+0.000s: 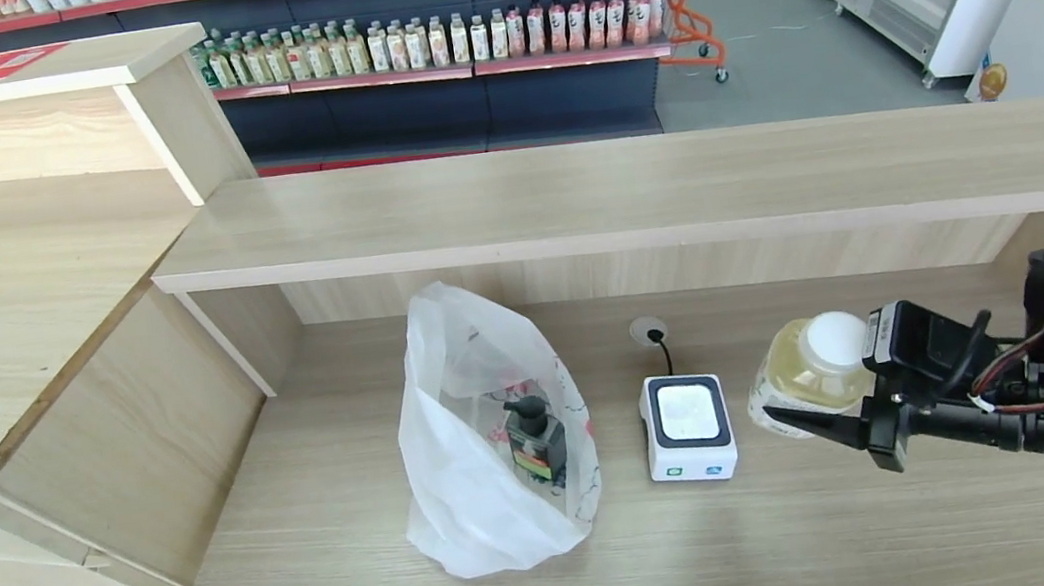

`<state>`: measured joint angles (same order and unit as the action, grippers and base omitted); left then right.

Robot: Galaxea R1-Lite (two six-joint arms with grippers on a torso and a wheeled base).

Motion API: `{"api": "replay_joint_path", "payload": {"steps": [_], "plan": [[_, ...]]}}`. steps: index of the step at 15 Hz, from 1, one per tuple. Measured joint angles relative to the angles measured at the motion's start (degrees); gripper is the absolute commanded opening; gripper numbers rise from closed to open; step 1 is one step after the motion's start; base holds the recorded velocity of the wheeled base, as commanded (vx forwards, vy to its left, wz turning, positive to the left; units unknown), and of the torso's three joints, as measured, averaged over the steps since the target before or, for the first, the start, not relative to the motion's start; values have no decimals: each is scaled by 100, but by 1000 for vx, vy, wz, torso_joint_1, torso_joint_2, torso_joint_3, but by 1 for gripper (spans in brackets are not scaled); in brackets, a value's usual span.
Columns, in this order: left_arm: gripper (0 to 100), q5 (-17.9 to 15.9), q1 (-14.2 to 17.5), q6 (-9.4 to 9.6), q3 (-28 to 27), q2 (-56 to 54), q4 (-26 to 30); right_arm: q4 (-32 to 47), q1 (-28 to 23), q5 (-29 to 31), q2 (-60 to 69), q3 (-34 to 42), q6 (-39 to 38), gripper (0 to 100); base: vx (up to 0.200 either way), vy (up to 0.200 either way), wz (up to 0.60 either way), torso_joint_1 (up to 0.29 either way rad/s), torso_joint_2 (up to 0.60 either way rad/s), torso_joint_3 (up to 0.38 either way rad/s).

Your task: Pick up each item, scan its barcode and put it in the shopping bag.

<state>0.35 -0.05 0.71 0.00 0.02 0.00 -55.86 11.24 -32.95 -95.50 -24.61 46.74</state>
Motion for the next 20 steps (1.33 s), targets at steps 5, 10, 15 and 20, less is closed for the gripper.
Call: {"api": "replay_joint_path", "payload": {"steps": [5, 10, 15, 20], "plan": [[100, 5, -6, -33, 0, 0, 0, -1125, 11, -84, -795, -132, 15, 0, 0, 0, 0, 0, 0, 0], [100, 7, 0, -35, 0, 0, 0, -2089, 5, -288, -1682, -96, 135, 0, 0, 0, 0, 0, 0, 0], [100, 7, 0, -35, 0, 0, 0, -2625, 16, -440, -2330, -199, 307, 0, 0, 0, 0, 0, 0, 0], [100, 7, -2, -38, 0, 0, 0, -2738, 69, -482, -2815, -549, 419, 0, 0, 0, 0, 0, 0, 0]]}}
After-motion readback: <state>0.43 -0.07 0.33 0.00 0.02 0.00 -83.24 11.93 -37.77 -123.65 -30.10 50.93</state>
